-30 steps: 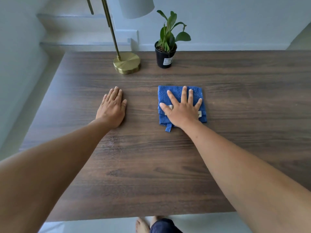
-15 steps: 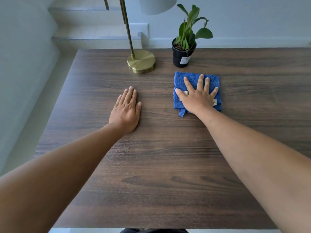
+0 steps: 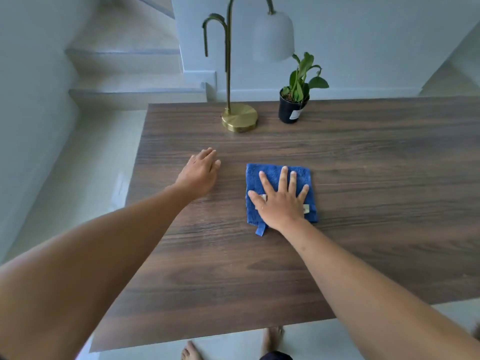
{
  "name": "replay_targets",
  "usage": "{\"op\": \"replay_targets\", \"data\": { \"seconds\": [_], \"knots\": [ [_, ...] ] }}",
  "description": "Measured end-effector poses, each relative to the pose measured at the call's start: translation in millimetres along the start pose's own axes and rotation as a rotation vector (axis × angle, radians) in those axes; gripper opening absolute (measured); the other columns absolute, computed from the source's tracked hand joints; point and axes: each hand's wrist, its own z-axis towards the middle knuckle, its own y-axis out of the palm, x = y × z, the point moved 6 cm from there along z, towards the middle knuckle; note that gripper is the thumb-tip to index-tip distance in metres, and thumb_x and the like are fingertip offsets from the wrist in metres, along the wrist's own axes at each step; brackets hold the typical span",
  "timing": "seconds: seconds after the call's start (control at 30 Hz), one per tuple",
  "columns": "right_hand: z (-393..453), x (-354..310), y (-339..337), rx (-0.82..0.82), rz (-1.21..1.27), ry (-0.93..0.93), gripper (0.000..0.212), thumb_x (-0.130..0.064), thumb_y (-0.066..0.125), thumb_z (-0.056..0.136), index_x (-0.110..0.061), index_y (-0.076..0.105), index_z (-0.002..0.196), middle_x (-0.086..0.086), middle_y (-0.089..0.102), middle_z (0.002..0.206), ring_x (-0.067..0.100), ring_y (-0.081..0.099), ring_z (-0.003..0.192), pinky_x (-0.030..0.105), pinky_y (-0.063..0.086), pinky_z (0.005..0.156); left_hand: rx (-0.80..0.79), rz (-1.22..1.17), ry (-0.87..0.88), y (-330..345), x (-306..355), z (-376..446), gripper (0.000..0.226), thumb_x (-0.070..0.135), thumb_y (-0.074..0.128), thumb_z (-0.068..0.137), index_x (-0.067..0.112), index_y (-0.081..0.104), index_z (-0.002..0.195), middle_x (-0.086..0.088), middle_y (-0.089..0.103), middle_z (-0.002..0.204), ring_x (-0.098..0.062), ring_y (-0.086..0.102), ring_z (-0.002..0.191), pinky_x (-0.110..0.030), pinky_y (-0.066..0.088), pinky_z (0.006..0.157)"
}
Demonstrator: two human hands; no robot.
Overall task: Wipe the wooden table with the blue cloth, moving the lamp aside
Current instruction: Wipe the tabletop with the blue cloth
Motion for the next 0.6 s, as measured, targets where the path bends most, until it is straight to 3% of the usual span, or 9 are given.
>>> {"op": "replay_targets", "data": {
  "seconds": [0.23,0.33,0.47,0.6],
  "knots": [
    [-32.3,-129.7,22.0,-0.056,-0.007,-0.090,0.069,-0.072,0.008,0.095,-0.043,-0.010,0.155,0.013,-0.027,0.161,0.037,-0.027,0.147,0.065,-0.016,0.113,0.069,0.085,-0.013,-34.2,-96.1,-58.9,0.053,0.034,0.028,0.107,0.010,0.028,0.154,-0.006,0.021,0.163,-0.019,0.009,0.152,-0.032,0.003,0.121],
    [-42.8,-173.3,27.1,-0.106,0.095,-0.129,0.062,-0.063,0.009,0.099,-0.042,-0.003,0.156,0.011,-0.024,0.162,0.034,-0.026,0.148,0.064,-0.016,0.114,0.111,0.068,-0.054,-45.5,-117.2,-74.0,0.054,0.035,0.027,0.107,0.010,0.026,0.155,-0.006,0.019,0.163,-0.018,0.008,0.152,-0.031,0.002,0.121],
    [-34.8,-165.6,10.8,-0.012,0.282,-0.138,0.055,-0.041,0.022,0.104,-0.030,0.018,0.158,0.007,-0.002,0.167,0.026,-0.007,0.153,0.052,-0.005,0.122,0.144,0.052,-0.058,-45.7,-113.6,-77.7,0.057,0.037,0.026,0.107,0.008,0.023,0.155,-0.007,0.017,0.164,-0.019,0.006,0.152,-0.032,0.002,0.122],
    [-29.5,-125.4,12.8,0.105,0.075,-0.224,0.055,-0.042,0.022,0.106,-0.027,0.015,0.158,-0.002,0.002,0.167,0.023,-0.007,0.153,0.043,-0.003,0.123,0.131,0.085,0.011,-23.0,-78.8,-74.4,0.059,0.039,0.021,0.106,0.008,0.015,0.156,-0.007,0.009,0.165,-0.018,0.000,0.152,-0.031,-0.005,0.121]
  ]
}}
